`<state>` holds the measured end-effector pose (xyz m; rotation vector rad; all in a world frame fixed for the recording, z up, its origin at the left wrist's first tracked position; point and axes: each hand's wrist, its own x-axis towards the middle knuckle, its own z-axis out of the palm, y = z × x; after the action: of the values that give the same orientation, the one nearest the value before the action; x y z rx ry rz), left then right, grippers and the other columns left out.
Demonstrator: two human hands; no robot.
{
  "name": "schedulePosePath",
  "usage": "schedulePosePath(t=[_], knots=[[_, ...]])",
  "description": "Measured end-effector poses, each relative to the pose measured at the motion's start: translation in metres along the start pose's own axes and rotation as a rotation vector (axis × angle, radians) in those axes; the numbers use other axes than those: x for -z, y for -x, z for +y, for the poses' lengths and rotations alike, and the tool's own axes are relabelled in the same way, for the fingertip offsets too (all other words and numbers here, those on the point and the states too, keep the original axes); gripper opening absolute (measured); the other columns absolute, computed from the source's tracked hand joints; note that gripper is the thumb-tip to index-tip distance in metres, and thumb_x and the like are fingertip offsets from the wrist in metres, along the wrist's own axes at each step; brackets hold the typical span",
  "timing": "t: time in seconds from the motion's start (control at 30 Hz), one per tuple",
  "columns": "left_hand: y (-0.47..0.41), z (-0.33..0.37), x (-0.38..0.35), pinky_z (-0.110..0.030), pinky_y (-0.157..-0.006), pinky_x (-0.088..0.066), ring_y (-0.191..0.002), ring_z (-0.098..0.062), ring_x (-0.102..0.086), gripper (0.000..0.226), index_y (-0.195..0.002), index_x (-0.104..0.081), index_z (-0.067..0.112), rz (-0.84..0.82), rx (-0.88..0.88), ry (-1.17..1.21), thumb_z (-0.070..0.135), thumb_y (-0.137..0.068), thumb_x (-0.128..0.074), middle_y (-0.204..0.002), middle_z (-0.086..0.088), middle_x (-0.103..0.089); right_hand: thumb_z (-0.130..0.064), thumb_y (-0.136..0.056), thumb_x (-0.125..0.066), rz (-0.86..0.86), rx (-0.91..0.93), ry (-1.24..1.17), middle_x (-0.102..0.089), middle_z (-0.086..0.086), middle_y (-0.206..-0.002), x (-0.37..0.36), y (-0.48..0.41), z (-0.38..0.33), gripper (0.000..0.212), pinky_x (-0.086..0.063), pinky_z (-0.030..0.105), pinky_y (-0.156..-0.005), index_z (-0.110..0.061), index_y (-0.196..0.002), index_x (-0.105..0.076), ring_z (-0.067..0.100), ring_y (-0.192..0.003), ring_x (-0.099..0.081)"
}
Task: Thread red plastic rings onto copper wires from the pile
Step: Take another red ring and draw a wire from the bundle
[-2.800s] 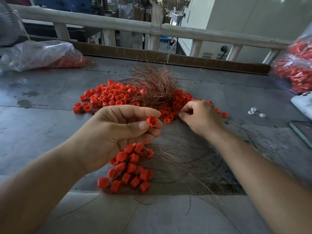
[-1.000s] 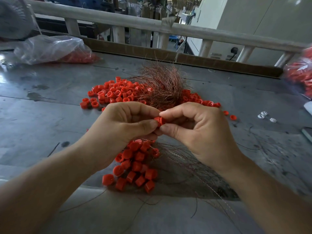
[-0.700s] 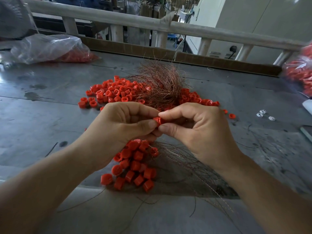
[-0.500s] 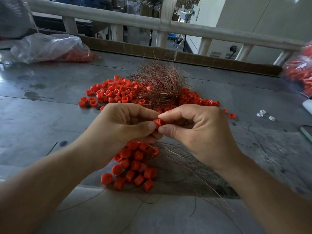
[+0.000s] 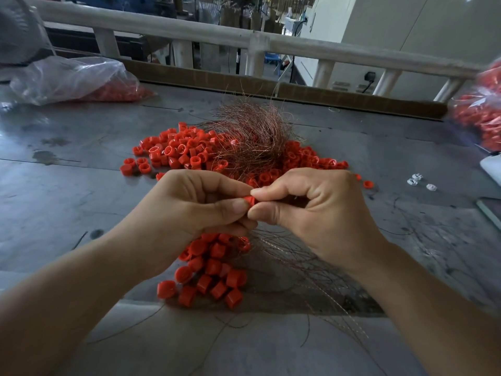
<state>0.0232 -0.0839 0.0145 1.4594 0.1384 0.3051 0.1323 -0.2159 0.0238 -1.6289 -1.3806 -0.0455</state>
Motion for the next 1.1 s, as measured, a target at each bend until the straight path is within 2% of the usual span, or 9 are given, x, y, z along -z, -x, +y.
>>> schedulePosePath(t=[0.07, 0.17, 0.23, 0.33, 0.47, 0.6, 0.77, 1.1], knots=[[0.0, 0.0, 0.002, -0.019, -0.052, -0.053, -0.059, -0.016, -0.068, 0.025, -0.074, -0.075, 0.017, -0.042, -0.003, 0.009, 0.018, -0.049, -0.078, -0.065, -0.009, -0.07, -0.025, -0.063, -0.075, -0.012, -0.042, -0.053, -0.062, -0.017, -0.073, -0.001, 0.0, 0.001, 0.02, -0.048, 0.011, -0.063, -0.015, -0.079, -0.071, 0.0, -0.07, -0.063], [0.0, 0.0, 0.007, -0.022, -0.054, -0.054, -0.061, -0.019, -0.068, 0.042, -0.082, -0.073, 0.019, -0.126, 0.012, 0.046, 0.029, -0.045, -0.09, -0.069, -0.011, -0.07, -0.034, -0.062, -0.071, -0.077, -0.112, -0.147, -0.063, -0.012, -0.073, -0.002, 0.0, 0.003, 0.025, -0.049, 0.014, -0.066, -0.028, -0.086, -0.066, 0.004, -0.072, -0.062], [0.0, 0.0, 0.011, -0.023, -0.053, -0.054, -0.06, -0.021, -0.067, 0.049, -0.089, -0.071, 0.019, -0.153, 0.038, 0.06, 0.024, -0.044, -0.089, -0.068, -0.013, -0.068, -0.036, -0.064, -0.07, -0.174, -0.127, -0.122, -0.063, -0.008, -0.08, 0.0, 0.0, 0.004, 0.034, -0.049, 0.016, -0.073, -0.024, -0.096, -0.068, 0.003, -0.079, -0.061], [0.0, -0.001, 0.011, -0.024, -0.053, -0.053, -0.062, -0.025, -0.067, 0.057, -0.099, -0.067, 0.017, -0.176, 0.054, 0.091, 0.029, -0.048, -0.088, -0.071, -0.017, -0.067, -0.03, -0.072, -0.067, -0.258, -0.064, -0.045, -0.058, -0.008, -0.084, 0.002, -0.001, 0.002, 0.025, -0.043, 0.012, -0.071, -0.02, -0.095, -0.07, -0.001, -0.081, -0.055], [0.002, 0.001, 0.007, -0.026, -0.058, -0.055, -0.07, -0.029, -0.069, 0.053, -0.104, -0.067, 0.021, -0.166, -0.022, 0.101, 0.036, -0.057, -0.083, -0.076, -0.016, -0.07, -0.027, -0.078, -0.061, -0.2, -0.016, 0.027, -0.049, -0.013, -0.081, -0.001, -0.002, -0.001, 0.02, -0.036, 0.007, -0.069, -0.013, -0.089, -0.068, -0.006, -0.075, -0.047], [0.002, 0.001, 0.003, -0.026, -0.059, -0.055, -0.071, -0.028, -0.07, 0.053, -0.106, -0.067, 0.024, -0.161, -0.058, 0.094, 0.041, -0.058, -0.082, -0.076, -0.015, -0.07, -0.024, -0.08, -0.06, -0.18, 0.029, 0.088, -0.045, -0.016, -0.078, -0.001, -0.002, -0.004, 0.015, -0.036, 0.008, -0.065, -0.01, -0.083, -0.066, -0.004, -0.072, -0.046], [0.003, 0.0, 0.001, -0.029, -0.06, -0.055, -0.071, -0.03, -0.069, 0.063, -0.118, -0.058, 0.024, -0.168, -0.083, 0.017, 0.039, -0.061, -0.08, -0.083, -0.026, -0.067, -0.022, -0.082, -0.059, -0.176, 0.041, 0.163, -0.04, -0.021, -0.078, -0.005, 0.002, -0.007, 0.014, -0.035, 0.009, -0.065, -0.008, -0.079, -0.063, -0.005, -0.072, -0.044], [0.007, 0.0, 0.002, -0.03, -0.06, -0.055, -0.07, -0.03, -0.068, 0.062, -0.119, -0.058, 0.028, -0.191, -0.061, 0.044, 0.037, -0.062, -0.081, -0.083, -0.027, -0.067, -0.018, -0.081, -0.061, -0.146, 0.05, 0.148, -0.044, -0.014, -0.077, -0.008, 0.006, -0.009, 0.011, -0.035, 0.01, -0.062, -0.008, -0.078, -0.063, -0.001, -0.069, -0.043]])
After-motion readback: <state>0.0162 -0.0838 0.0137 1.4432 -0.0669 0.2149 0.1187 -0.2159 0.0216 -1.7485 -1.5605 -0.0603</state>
